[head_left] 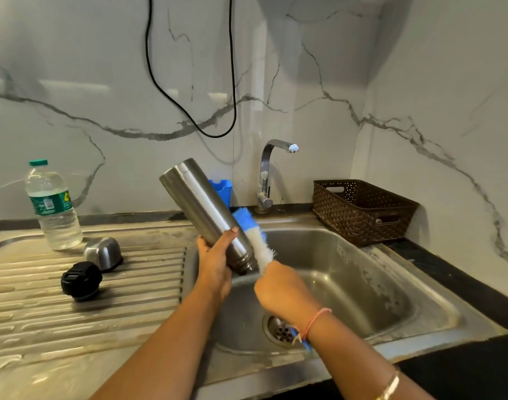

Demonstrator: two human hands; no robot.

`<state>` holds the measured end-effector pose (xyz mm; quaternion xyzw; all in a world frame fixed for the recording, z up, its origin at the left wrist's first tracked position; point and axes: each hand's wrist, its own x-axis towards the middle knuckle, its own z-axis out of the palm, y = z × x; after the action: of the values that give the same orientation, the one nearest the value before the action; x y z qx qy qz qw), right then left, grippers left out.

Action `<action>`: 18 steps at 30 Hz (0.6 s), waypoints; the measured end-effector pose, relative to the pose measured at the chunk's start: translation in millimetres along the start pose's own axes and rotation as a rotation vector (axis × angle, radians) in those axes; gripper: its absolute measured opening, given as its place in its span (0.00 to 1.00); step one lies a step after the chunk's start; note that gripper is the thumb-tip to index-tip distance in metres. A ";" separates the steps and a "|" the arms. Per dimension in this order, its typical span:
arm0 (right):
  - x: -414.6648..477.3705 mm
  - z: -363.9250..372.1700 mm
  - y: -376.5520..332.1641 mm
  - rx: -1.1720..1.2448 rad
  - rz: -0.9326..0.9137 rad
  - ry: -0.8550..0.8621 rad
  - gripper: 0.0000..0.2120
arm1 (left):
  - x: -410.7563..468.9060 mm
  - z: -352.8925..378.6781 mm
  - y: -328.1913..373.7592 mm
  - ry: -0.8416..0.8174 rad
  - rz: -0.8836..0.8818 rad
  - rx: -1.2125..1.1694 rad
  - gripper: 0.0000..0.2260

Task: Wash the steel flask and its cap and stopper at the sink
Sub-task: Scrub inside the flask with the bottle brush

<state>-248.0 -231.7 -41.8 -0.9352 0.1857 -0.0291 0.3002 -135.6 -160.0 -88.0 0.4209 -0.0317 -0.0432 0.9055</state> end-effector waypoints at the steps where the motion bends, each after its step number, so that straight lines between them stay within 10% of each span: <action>1: -2.8 2.4 0.1 -0.011 0.006 -0.004 0.17 | 0.2 1.0 -0.6 -0.007 0.020 0.023 0.23; 18: -25.3 24.2 7.3 -0.194 -0.069 -0.078 0.18 | 3.0 -4.8 3.1 0.088 0.067 0.256 0.30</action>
<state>-269.9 -214.6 -64.4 -0.9661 0.1437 0.0154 0.2139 -132.1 -154.7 -88.6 0.5330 -0.0112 0.0101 0.8460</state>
